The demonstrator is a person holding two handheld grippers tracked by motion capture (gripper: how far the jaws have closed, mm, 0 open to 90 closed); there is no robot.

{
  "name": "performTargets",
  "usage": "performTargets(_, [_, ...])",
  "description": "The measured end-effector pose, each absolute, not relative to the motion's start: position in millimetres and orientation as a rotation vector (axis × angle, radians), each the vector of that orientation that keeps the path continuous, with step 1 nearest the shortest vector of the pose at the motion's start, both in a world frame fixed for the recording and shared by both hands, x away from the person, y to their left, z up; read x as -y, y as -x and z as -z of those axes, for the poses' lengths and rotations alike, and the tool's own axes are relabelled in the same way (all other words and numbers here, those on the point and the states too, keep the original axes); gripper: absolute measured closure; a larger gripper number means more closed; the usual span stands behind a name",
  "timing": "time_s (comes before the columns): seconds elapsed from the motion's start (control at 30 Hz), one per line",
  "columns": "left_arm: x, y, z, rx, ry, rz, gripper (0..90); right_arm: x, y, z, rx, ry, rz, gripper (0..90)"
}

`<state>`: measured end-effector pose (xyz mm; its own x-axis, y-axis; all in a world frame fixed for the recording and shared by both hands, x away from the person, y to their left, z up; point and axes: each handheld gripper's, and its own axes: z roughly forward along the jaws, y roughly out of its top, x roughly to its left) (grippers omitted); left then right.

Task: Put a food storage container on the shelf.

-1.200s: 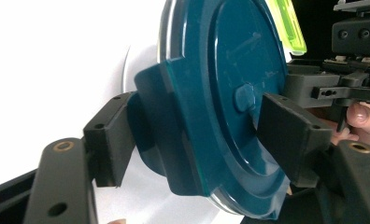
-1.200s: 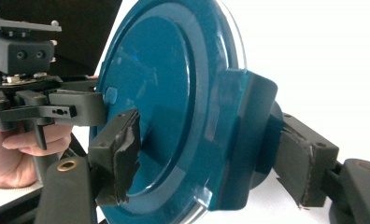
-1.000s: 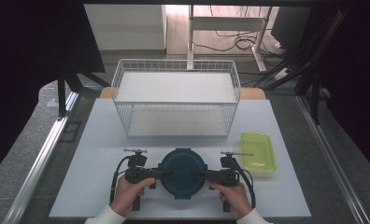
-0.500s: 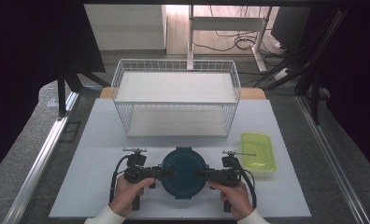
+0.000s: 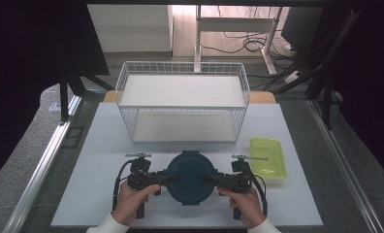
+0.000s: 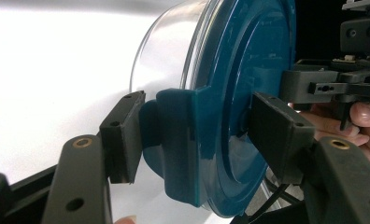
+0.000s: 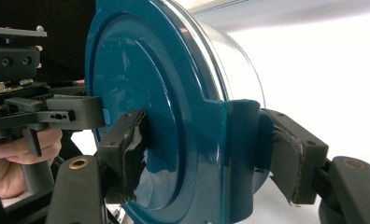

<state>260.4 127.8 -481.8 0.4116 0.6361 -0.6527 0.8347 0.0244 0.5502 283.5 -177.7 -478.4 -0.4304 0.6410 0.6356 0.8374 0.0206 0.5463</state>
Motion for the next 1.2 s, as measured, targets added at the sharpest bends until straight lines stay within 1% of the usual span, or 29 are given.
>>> performTargets(0.33, [-130,-263,474,-1.289,-1.677,0.240,38.3,176,-287,468,2.118,1.519,1.391,33.5])
performTargets(0.67, [-132,-276,457,-1.282,-1.665,0.214,38.3,173,-302,451,2.142,1.492,1.421,33.6])
performTargets(1.2, [-134,-289,434,-1.242,-1.665,0.188,38.6,172,-313,428,2.144,1.493,1.487,33.9])
